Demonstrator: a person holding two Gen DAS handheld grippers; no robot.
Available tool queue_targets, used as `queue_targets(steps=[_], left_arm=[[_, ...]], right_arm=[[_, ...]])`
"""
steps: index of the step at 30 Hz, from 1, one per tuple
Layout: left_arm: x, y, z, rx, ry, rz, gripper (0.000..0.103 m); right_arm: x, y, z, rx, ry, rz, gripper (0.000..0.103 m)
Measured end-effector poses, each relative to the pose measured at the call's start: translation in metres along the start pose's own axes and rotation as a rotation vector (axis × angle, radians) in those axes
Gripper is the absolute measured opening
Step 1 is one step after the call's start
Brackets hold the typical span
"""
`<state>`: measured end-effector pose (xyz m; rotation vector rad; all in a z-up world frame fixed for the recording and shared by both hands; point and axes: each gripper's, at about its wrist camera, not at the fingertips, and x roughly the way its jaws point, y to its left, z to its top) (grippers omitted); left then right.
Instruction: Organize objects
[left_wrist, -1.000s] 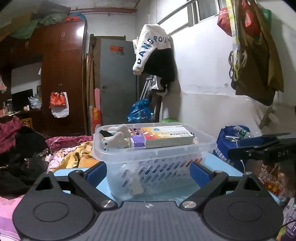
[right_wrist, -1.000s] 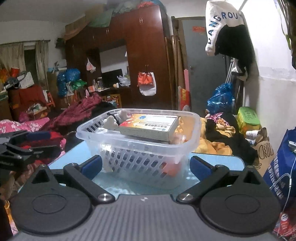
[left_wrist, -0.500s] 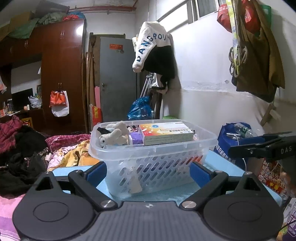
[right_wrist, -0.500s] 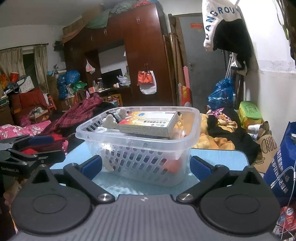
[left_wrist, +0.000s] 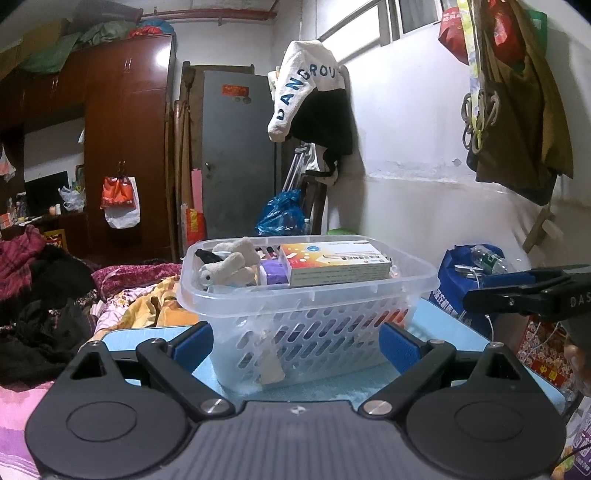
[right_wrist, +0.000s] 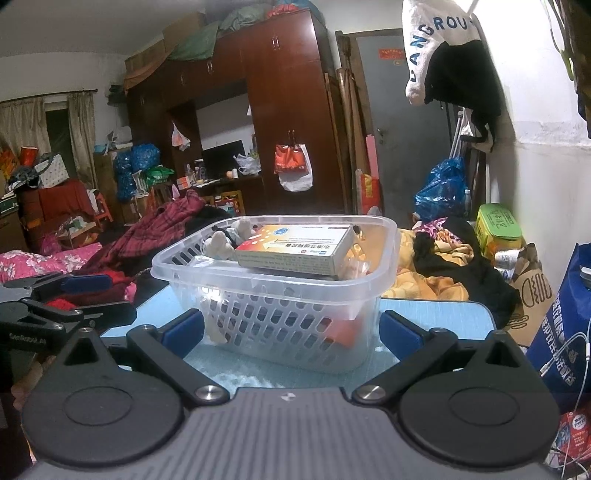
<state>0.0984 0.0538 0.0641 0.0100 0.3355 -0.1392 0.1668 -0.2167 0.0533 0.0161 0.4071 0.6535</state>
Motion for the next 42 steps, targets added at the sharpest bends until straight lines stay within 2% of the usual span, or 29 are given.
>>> queue_targets(steps=[42], left_arm=[[0.0016,-0.0061,0.003,0.005,0.0,-0.01,0.098]], right_arm=[[0.0007,0.0005,-0.0043,-0.011,0.001,0.004,0.103]])
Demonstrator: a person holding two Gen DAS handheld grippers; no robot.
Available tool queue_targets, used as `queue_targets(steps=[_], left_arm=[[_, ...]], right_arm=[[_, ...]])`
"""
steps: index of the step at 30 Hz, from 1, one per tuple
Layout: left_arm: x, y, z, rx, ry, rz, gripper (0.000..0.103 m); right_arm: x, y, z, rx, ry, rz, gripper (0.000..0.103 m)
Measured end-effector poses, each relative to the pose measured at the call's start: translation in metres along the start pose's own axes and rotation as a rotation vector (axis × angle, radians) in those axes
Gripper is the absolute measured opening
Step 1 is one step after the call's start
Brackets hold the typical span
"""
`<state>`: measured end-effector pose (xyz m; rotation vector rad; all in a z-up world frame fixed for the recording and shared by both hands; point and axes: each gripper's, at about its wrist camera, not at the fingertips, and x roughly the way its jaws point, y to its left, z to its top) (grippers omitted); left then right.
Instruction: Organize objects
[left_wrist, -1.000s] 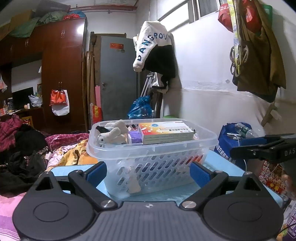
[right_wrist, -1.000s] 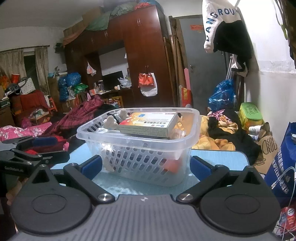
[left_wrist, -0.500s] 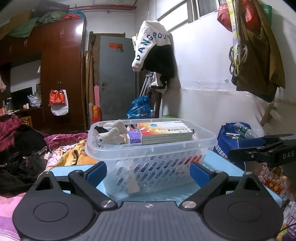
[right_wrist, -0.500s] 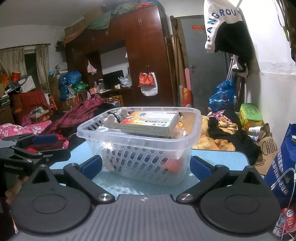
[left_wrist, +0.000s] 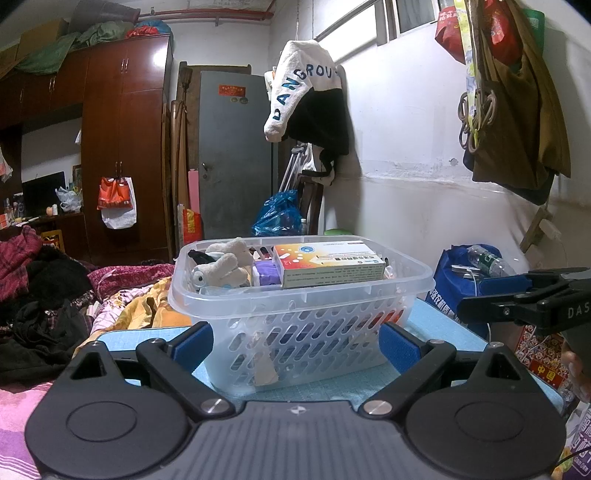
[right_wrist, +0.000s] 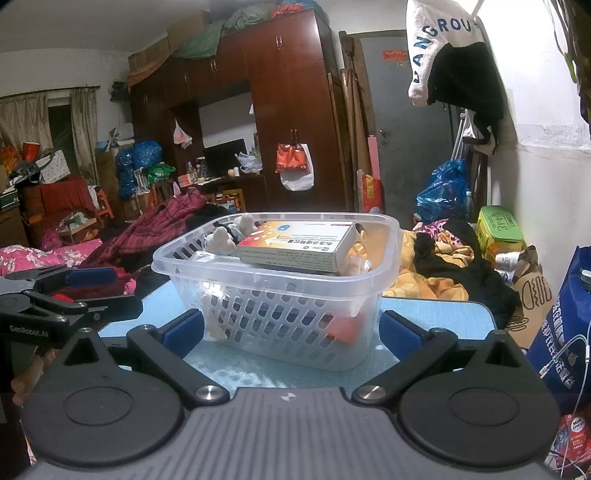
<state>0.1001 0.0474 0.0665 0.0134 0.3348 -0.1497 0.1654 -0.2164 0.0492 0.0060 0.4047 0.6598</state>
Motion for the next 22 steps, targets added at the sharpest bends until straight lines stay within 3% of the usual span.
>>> queue_targets(steps=[11,17,22], left_arm=[[0.003,-0.008,0.0,0.021,-0.008,-0.002,0.098],[-0.002,-0.017,-0.003,0.082,-0.061,0.031,0.098],[-0.003,-0.018,-0.001,0.069,-0.069,0.025,0.098]], right_arm=[[0.0,0.0,0.0,0.0,0.002,-0.001,0.103],[0.0,-0.001,-0.001,0.002,0.002,-0.002,0.103],[-0.001,-0.003,-0.001,0.004,0.0,-0.003,0.103]])
